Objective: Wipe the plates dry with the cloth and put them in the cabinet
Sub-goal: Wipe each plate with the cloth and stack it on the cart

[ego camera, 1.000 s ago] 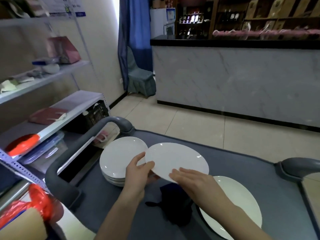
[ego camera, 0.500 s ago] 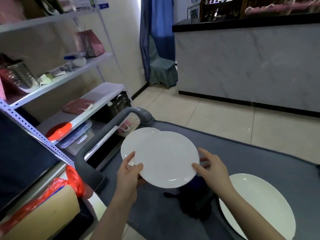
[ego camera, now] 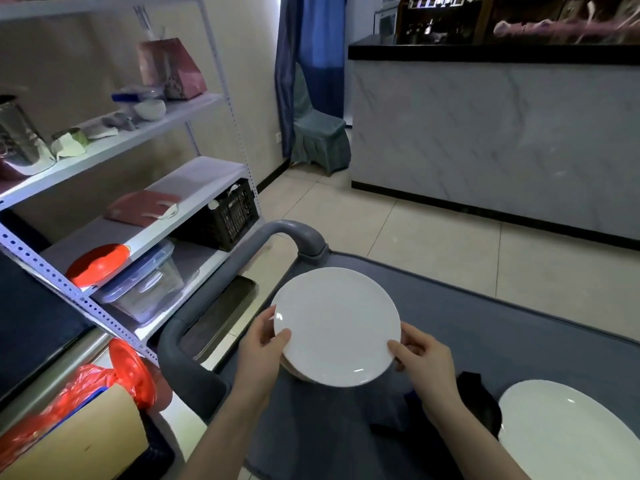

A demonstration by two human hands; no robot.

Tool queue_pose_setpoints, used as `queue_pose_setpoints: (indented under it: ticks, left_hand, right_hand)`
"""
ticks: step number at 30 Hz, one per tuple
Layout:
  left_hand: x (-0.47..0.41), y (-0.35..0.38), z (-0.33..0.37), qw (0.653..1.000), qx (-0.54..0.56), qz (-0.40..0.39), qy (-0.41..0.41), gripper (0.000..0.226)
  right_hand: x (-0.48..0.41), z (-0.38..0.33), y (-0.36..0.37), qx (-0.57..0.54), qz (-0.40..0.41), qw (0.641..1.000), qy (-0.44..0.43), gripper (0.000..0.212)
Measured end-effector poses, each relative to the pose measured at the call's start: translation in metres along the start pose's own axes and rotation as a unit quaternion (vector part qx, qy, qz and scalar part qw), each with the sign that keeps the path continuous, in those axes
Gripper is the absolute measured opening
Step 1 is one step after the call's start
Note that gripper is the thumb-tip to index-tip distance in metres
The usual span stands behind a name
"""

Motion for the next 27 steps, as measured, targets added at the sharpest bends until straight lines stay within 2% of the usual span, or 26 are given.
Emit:
queue_pose_setpoints:
  ticks: [7, 12, 21, 27]
  left_hand:
    - [-0.051, -0.02, -0.004, 0.994, -0.095, 0.045, 0.03, 0.036]
    - [-0.071, -0.022, -0.004, 0.987, -0.142, 0.048, 0.053, 0.036]
    - [-0.08, -0.025, -0.008, 0.981, -0.172, 0.051, 0.072, 0.039]
    - [-0.074, -0.023, -0.006, 0.978, -0.187, 0.057, 0.072, 0.041]
  right_hand:
    - [-0.012, 0.013, 0.032, 0.049, 0.035, 0.998, 0.015, 0.037]
    - [-0.01, 0.02, 0.043, 0.057, 0.061, 0.996, 0.021, 0.043]
    - [-0.007, 0.02, 0.053, 0.078, 0.087, 0.993, 0.027, 0.035]
    - [-0.003, 0.017, 0.053, 0.104, 0.063, 0.992, 0.03, 0.034]
Point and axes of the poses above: each hand's wrist, its own x-axis away from the middle knuckle, its own y-axis out of the palm, z = x × y, the point moved 6 cm from there along -x, towards the middle knuckle, and after that the axes turned 14 degrees about -y, right-handed, at the moved point
